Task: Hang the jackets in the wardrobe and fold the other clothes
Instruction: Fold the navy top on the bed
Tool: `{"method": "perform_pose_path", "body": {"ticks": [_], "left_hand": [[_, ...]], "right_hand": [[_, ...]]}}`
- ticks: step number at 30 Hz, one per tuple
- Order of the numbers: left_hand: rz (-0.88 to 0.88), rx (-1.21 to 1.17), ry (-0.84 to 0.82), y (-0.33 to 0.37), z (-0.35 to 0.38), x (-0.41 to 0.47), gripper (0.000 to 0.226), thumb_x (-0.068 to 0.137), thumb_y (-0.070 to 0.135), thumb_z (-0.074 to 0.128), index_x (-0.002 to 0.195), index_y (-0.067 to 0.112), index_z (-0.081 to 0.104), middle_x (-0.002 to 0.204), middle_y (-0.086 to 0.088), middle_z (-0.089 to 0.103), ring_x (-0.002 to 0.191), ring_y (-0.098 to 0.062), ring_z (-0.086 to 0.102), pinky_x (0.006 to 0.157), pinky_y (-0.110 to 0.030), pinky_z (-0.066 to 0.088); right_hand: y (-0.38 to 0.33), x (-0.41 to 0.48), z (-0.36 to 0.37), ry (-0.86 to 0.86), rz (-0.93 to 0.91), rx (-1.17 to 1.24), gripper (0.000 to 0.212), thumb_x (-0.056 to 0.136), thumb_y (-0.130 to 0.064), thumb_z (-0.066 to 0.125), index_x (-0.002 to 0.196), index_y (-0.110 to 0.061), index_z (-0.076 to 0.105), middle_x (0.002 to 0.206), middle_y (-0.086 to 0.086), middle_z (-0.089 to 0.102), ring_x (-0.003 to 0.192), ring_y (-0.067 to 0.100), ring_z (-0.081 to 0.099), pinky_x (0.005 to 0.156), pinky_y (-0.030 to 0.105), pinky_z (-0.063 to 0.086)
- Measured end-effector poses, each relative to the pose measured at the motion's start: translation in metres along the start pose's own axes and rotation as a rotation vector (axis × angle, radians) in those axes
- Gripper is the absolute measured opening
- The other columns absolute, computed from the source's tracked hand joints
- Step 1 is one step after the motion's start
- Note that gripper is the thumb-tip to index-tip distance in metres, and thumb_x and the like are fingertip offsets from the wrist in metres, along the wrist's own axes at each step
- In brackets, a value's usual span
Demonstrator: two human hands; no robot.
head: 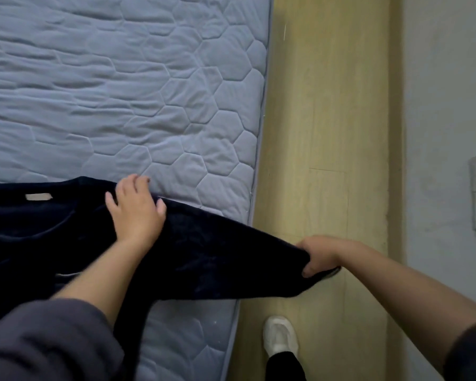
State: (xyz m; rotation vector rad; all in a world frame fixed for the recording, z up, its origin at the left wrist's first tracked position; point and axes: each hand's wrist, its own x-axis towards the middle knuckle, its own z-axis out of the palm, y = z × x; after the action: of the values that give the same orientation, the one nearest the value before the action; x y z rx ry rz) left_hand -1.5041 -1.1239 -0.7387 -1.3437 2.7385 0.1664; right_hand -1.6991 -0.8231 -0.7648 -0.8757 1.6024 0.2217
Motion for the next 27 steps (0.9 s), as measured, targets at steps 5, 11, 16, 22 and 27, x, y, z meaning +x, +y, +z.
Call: {"method": "perform_pose_path", "body": {"ticks": [5, 11, 16, 22, 27], "left_hand": [[-0.203, -0.064, -0.207, 0.037, 0.047, -0.065, 0.07, 0.089, 0.036, 0.053, 0.149, 0.013, 0.023, 0.158, -0.018, 0.005, 0.144, -0.039, 0.004, 0.104, -0.071, 0.011], [-0.218, -0.212, -0.116, 0.068, 0.055, -0.072, 0.068, 0.094, 0.04, 0.039, 0.151, 0.012, 0.014, 0.158, -0.019, 0.005, 0.145, -0.037, 0.003, 0.105, -0.071, 0.003], [0.112, -0.104, -0.18, 0.111, 0.072, -0.099, 0.063, 0.094, 0.04, 0.042, 0.15, 0.018, 0.023, 0.158, -0.013, 0.01, 0.146, -0.031, 0.009, 0.109, -0.065, 0.005], [0.172, -0.21, -0.118, 0.09, 0.067, -0.096, 0.067, 0.089, 0.044, 0.03, 0.15, 0.021, 0.018, 0.16, -0.007, 0.004, 0.147, -0.021, -0.001, 0.113, -0.054, -0.005], [-0.215, -0.11, -0.242, 0.07, 0.05, -0.141, 0.066, 0.092, 0.039, 0.039, 0.149, 0.011, 0.022, 0.156, -0.02, 0.012, 0.144, -0.037, 0.012, 0.107, -0.067, 0.009]], "right_hand": [[0.031, 0.001, 0.0, -0.124, 0.217, -0.209, 0.041, 0.073, -0.039, 0.071, 0.108, -0.019, 0.065, 0.101, 0.003, 0.067, 0.086, 0.022, 0.062, 0.072, 0.028, 0.048], [0.079, -0.041, -0.006, 0.019, 0.141, 0.739, 0.029, 0.072, -0.025, 0.07, 0.098, -0.014, 0.068, 0.087, 0.005, 0.073, 0.082, 0.021, 0.071, 0.066, 0.027, 0.055], [0.101, -0.058, 0.018, -0.015, 0.114, 1.078, 0.042, 0.072, -0.028, 0.08, 0.108, -0.011, 0.066, 0.099, 0.012, 0.073, 0.091, 0.028, 0.071, 0.074, 0.032, 0.057], [0.132, -0.076, 0.038, -0.212, 0.243, 0.897, 0.03, 0.076, -0.011, 0.076, 0.104, -0.005, 0.066, 0.104, 0.013, 0.072, 0.103, 0.03, 0.066, 0.087, 0.036, 0.055], [0.141, -0.1, 0.045, 0.235, 0.137, 1.541, 0.053, 0.072, -0.015, 0.063, 0.124, -0.005, 0.054, 0.113, 0.012, 0.069, 0.105, 0.025, 0.066, 0.081, 0.033, 0.053]]}}
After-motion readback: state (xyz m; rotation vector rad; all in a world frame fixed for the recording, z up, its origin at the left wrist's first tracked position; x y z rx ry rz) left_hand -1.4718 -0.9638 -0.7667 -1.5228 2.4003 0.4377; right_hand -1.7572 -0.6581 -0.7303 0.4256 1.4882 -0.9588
